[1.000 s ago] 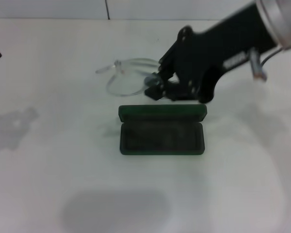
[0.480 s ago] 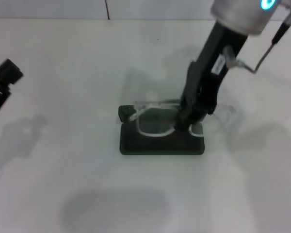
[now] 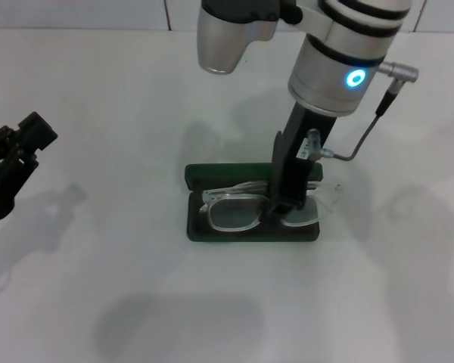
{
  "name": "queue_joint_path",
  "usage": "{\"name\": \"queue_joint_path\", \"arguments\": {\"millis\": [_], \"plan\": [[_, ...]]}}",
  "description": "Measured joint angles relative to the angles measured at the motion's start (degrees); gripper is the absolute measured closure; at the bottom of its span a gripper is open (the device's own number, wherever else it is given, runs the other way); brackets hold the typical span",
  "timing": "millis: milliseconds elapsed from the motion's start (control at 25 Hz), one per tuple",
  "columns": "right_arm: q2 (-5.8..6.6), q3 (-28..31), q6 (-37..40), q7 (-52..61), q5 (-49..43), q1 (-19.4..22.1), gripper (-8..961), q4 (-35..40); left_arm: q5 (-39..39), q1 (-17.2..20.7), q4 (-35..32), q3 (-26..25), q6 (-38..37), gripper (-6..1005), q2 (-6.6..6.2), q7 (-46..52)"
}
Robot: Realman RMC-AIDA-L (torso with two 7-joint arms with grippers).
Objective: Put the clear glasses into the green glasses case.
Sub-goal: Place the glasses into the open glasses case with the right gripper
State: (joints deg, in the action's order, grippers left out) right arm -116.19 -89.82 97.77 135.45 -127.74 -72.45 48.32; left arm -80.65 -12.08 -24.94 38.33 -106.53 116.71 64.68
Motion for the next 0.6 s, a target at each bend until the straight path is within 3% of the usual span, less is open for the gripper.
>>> {"name": "queue_joint_path", "arguments": {"millis": [320, 600], "plan": [[0.0, -2.75, -3.74, 0.17, 3.57, -2.63, 831, -7.32, -3.32, 0.97, -0.47, 0.0, 0.01, 861, -0.04, -2.62], [0.0, -4.72, -5.35, 0.69, 3.92, -7.96, 831, -14.33, -7.07, 2.04, -0.62, -0.02, 0.0, 861, 0.13, -6.03]]}}
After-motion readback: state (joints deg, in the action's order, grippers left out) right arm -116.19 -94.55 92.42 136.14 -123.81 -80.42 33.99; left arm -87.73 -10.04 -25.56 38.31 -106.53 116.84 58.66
